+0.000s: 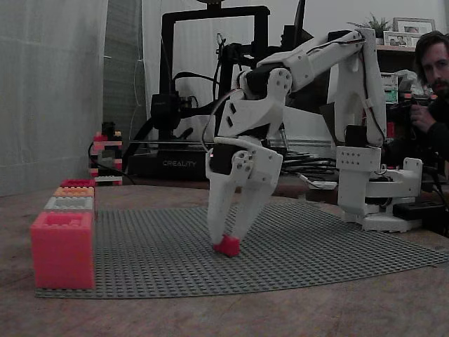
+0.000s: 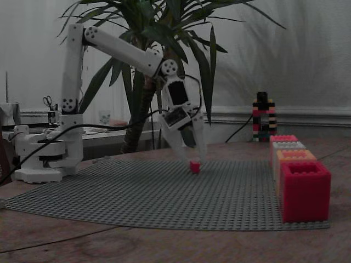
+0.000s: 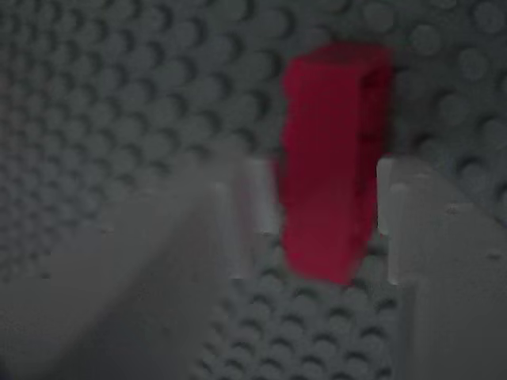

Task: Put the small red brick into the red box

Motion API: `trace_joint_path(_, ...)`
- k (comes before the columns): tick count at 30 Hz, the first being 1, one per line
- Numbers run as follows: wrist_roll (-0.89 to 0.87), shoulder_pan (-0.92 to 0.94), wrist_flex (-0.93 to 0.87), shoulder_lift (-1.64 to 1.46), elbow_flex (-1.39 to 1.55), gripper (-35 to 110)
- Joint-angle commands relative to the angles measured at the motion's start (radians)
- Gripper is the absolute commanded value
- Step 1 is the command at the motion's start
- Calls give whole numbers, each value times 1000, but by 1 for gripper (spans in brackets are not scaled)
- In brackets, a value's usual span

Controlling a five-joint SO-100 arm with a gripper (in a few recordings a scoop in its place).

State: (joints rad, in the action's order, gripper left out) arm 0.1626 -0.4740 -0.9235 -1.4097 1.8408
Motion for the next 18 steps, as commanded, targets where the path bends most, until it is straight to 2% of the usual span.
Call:
trace_joint_path(1, -6, -15, 35, -28, -54, 0)
trace_joint_path(7, -75, 101, 130, -130, -54, 0)
trace_joint_path(18, -152, 502, 443, -186, -94, 0)
